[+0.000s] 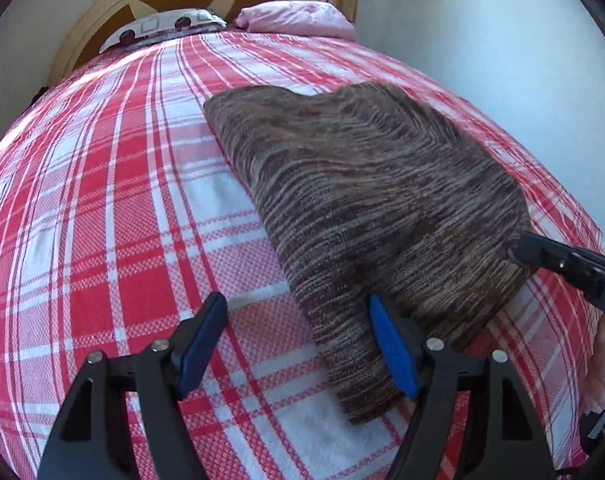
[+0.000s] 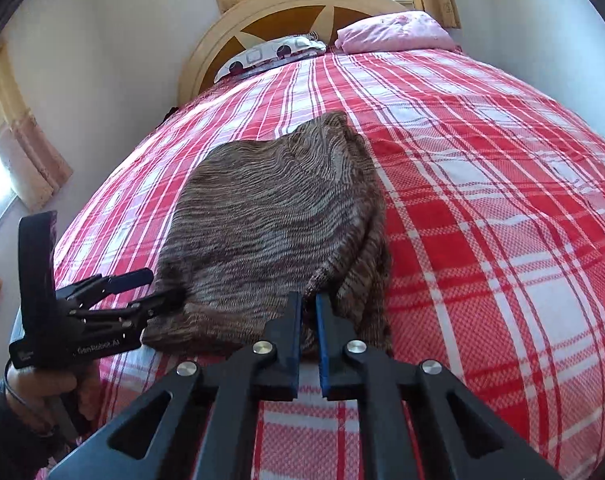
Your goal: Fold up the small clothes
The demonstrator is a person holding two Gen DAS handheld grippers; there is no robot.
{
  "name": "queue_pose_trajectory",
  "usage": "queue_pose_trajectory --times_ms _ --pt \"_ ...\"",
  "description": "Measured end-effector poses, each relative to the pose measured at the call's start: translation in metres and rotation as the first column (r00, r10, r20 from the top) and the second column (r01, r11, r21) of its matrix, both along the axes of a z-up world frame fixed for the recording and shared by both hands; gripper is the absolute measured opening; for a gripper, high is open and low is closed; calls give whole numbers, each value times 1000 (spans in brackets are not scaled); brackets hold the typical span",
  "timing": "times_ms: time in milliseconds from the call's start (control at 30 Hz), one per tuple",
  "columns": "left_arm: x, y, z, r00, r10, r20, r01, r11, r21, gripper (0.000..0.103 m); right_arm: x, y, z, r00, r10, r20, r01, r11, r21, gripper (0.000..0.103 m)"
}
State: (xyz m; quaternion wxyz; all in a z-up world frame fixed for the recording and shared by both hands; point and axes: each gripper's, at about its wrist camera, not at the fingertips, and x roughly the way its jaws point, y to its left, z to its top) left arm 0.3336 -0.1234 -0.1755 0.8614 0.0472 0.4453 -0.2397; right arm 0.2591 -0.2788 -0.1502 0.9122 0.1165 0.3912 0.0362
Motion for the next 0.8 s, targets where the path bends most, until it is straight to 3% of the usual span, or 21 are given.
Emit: queue_pose_trajectory --times_ms 167,267,433,500,600,667,767,800 --pt "-9 5 -3 1000 -13 23 12 1000 8 82 -9 -21 -14 999 -34 -40 34 999 -14 4" --pt "-11 1 -4 999 -13 29 13 1000 16 83 -11 -26 -7 997 -63 -33 63 998 -24 4" --pt "-15 1 -3 1000 -7 30 7 1000 5 83 -17 -34 22 979 -190 76 196 978 -78 7" --pt "-16 0 -3 999 -6 33 6 1000 7 84 -9 -28 32 983 -147 110 151 988 -31 7" --pt "-16 -1 -4 999 -2 35 2 1000 17 89 14 -9 30 994 -6 108 1 999 50 7" --pt "-16 -1 -3 999 1 36 -2 1000 19 90 28 2 18 998 22 54 -22 1000 6 8" --pt "-16 1 -3 999 5 35 -6 1000 17 90 44 8 -21 995 20 -96 -28 996 -89 8" --pt "-16 1 -4 999 5 34 -6 1000 17 91 39 6 -24 997 24 -76 -31 996 -87 8"
